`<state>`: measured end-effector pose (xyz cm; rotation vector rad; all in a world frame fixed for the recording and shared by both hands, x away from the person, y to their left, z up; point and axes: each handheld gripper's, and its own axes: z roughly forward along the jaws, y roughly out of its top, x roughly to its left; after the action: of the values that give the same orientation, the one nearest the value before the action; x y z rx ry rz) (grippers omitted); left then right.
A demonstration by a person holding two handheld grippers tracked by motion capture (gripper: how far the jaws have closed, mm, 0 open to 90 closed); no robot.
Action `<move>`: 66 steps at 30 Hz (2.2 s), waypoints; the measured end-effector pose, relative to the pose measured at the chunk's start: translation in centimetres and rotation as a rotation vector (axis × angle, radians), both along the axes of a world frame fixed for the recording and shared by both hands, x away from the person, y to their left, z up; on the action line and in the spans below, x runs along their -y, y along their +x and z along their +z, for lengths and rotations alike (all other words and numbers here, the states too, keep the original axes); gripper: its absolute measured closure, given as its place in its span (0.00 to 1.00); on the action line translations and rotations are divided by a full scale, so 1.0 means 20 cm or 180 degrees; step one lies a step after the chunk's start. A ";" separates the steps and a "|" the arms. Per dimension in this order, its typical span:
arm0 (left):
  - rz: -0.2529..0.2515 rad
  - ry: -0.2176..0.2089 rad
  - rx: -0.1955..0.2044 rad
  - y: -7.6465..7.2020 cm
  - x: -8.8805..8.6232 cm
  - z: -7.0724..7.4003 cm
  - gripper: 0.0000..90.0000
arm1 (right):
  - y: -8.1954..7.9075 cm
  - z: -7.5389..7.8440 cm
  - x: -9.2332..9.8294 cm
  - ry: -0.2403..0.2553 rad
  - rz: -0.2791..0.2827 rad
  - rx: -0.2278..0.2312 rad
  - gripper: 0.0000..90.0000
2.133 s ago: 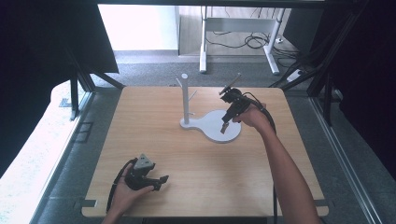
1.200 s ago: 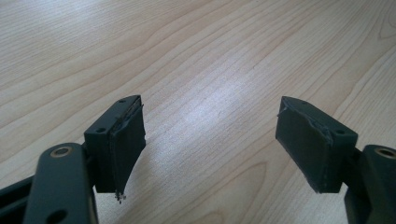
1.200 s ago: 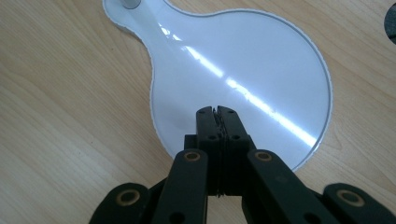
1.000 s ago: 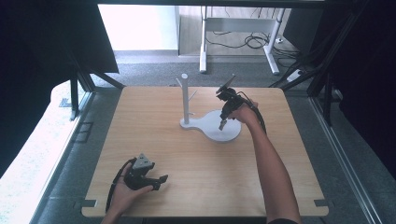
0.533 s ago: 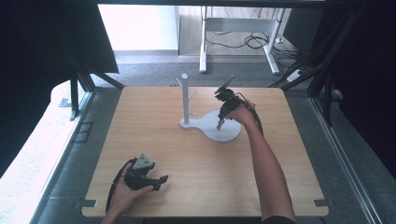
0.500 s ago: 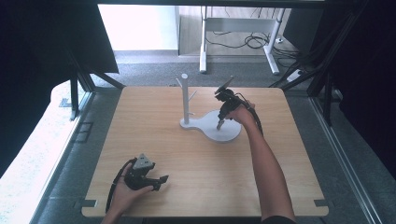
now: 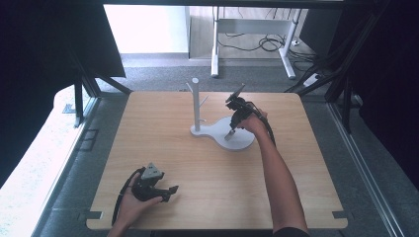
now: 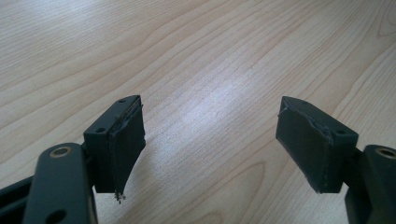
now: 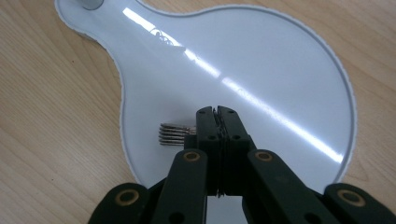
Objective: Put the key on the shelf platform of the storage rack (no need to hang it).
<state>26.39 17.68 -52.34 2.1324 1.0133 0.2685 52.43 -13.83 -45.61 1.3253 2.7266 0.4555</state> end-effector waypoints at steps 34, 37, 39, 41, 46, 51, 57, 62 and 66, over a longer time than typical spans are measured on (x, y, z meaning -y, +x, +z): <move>0.0010 0.0000 0.0007 0.00 0.00 0.00 0.27 | -0.19 0.10 0.14 0.0296 0.0100 0.0383 0.60; 0.0019 0.0011 0.0010 0.00 -0.01 0.00 0.27 | -0.25 0.12 0.18 0.0343 0.0143 0.0430 0.60; 0.0018 0.0020 0.0011 0.00 0.00 0.00 0.27 | -0.29 0.13 0.20 0.0387 0.0177 0.0459 0.59; 0.0026 0.0017 0.0010 0.00 0.00 0.00 0.27 | -0.34 0.13 0.23 0.0402 0.0222 0.0483 0.58; 0.0036 0.0045 -0.0006 0.00 0.00 -0.01 0.27 | -0.46 0.10 0.32 0.0520 0.0279 0.0527 0.57; 0.0032 0.0062 -0.0006 0.00 0.01 -0.01 0.27 | -0.60 0.04 0.42 0.0606 0.0283 0.0562 0.57; 0.0046 0.0064 -0.0001 0.00 0.00 -0.01 0.27 | -0.77 -0.03 0.50 0.0716 0.0302 0.0648 0.57; 0.0079 0.0045 0.0008 0.00 -0.01 0.00 0.27 | -0.91 -0.11 0.56 0.0730 0.0250 0.0697 0.57; 0.0083 0.0060 0.0011 0.00 -0.01 0.00 0.27 | -0.98 -0.19 0.62 0.0808 0.0181 0.0697 0.57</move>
<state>26.40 17.88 -52.34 2.1360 1.0410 0.2955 32.84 -26.18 -49.32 1.1672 2.5951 0.9201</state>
